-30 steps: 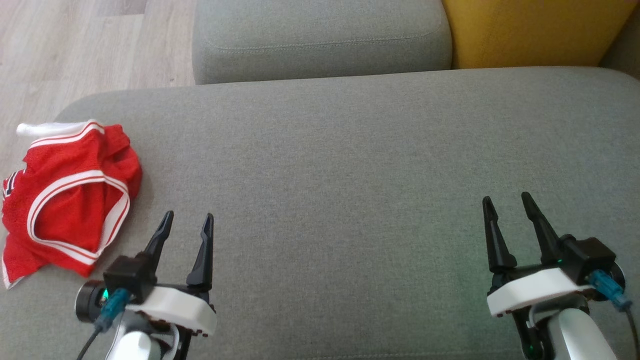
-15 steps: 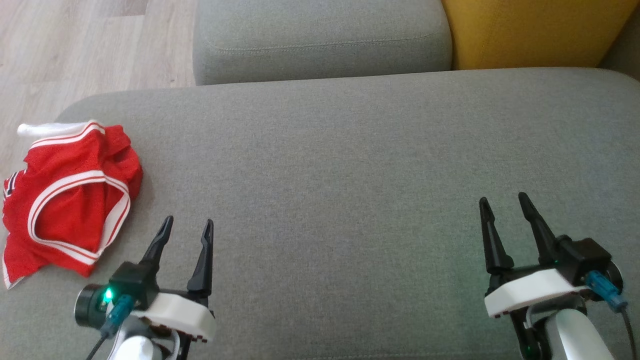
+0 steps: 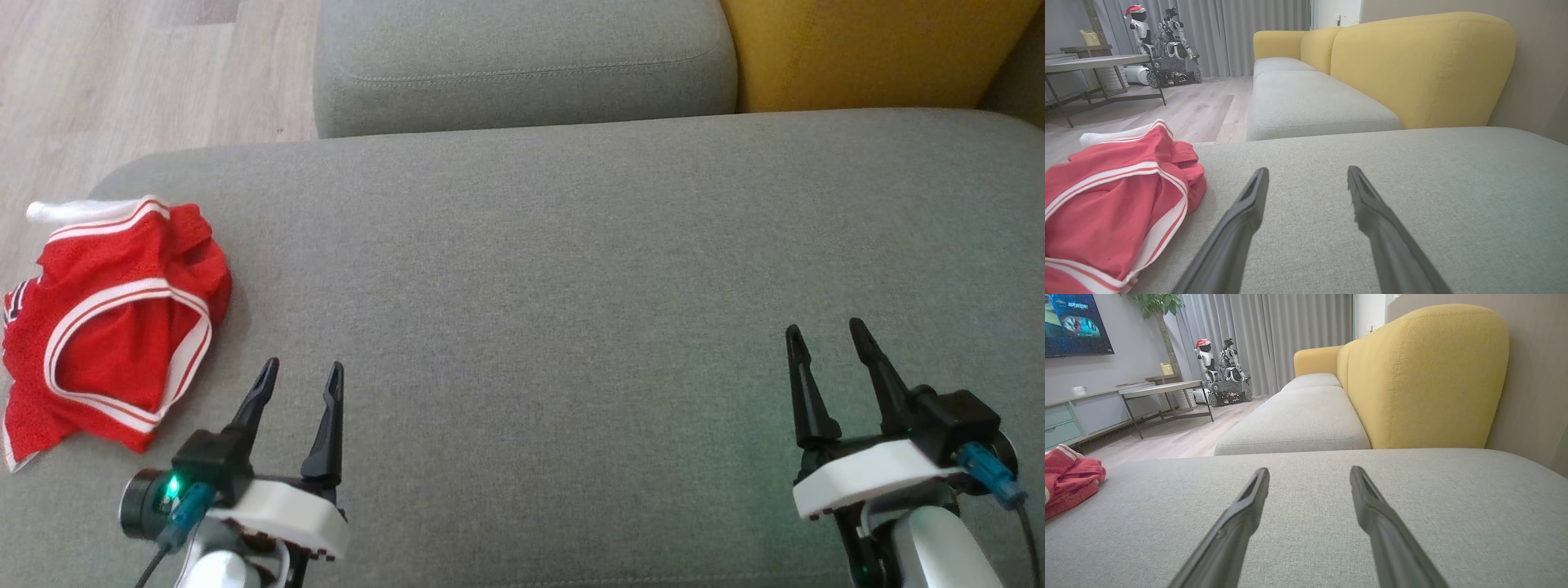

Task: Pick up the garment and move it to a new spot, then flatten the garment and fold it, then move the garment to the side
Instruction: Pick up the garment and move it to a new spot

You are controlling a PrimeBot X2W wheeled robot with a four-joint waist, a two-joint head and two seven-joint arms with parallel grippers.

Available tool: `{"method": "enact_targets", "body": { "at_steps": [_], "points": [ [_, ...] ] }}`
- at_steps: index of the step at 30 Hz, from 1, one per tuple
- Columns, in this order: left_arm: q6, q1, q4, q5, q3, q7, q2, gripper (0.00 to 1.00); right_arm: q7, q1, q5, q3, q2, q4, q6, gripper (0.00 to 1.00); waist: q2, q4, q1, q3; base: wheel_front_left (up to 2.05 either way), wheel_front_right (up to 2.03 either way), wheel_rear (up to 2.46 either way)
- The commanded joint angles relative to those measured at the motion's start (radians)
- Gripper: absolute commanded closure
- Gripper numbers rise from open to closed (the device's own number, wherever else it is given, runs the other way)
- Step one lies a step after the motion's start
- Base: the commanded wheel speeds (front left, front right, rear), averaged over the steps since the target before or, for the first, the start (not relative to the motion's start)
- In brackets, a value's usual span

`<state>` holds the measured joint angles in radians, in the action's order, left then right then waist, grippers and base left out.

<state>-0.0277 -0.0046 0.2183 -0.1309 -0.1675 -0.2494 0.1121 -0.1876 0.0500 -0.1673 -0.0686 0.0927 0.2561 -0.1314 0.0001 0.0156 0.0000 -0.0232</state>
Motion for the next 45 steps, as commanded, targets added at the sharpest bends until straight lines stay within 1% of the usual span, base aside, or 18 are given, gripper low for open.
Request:
{"method": "enact_targets", "body": {
  "at_steps": [1, 10, 14, 19, 30, 31, 33, 38, 45],
  "points": [
    [-0.003, -0.039, -0.028, 0.011, 0.043, -0.012, 0.002, 0.0, -0.001, 0.033, 0.003, -0.018, 0.006, -0.031, 0.001, 0.0, -0.0001, 0.0, 0.0, 0.0, 0.0, 0.0, 0.0],
    [-0.012, -0.044, -0.019, 0.022, 0.054, -0.012, -0.005, 0.0, 0.001, 0.032, 0.008, -0.015, 0.005, -0.03, 0.001, 0.0, -0.0001, 0.004, 0.0, 0.001, 0.0, 0.0, 0.0],
    [-0.014, -0.051, -0.015, 0.022, 0.062, -0.012, -0.009, 0.0, 0.008, 0.029, 0.015, -0.012, 0.003, -0.043, 0.001, 0.0, -0.0001, 0.028, 0.0, 0.004, 0.0, 0.0, 0.0],
    [-0.014, -0.065, -0.013, 0.022, 0.081, -0.012, -0.009, 0.0, 0.023, 0.022, 0.021, -0.018, -0.001, -0.079, 0.001, 0.0, -0.0001, 0.093, 0.0, 0.006, 0.0, 0.0, 0.0],
    [-0.003, -0.081, -0.027, 0.039, 0.13, -0.012, 0.01, 0.0, 0.055, 0.009, 0.041, -0.029, -0.014, -0.145, 0.001, 0.0, -0.0001, 0.302, 0.0, 0.011, 0.0, 0.0, 0.0],
    [-0.002, -0.082, -0.031, 0.042, 0.14, -0.012, 0.015, 0.0, 0.06, 0.005, 0.042, -0.029, -0.017, -0.152, 0.001, 0.0, -0.0001, 0.334, 0.0, 0.011, 0.0, 0.0, 0.0],
    [0.0, -0.08, -0.035, 0.043, 0.149, -0.012, 0.019, 0.0, 0.062, 0.002, 0.042, -0.032, -0.02, -0.157, 0.001, 0.0, -0.0001, 0.36, 0.0, 0.012, 0.0, 0.0, 0.0],
    [0.002, -0.073, -0.045, 0.044, 0.168, -0.012, 0.024, 0.0, 0.068, -0.001, 0.038, -0.035, -0.027, -0.163, 0.001, 0.0, -0.0001, 0.401, 0.0, 0.012, 0.0, 0.0, 0.0],
    [0.001, -0.071, -0.047, 0.046, 0.18, -0.012, 0.019, 0.0, 0.072, 0.002, 0.037, -0.041, -0.031, -0.163, 0.001, 0.0, -0.0001, 0.411, 0.0, 0.016, 0.0, 0.0, 0.0]
  ]
}}
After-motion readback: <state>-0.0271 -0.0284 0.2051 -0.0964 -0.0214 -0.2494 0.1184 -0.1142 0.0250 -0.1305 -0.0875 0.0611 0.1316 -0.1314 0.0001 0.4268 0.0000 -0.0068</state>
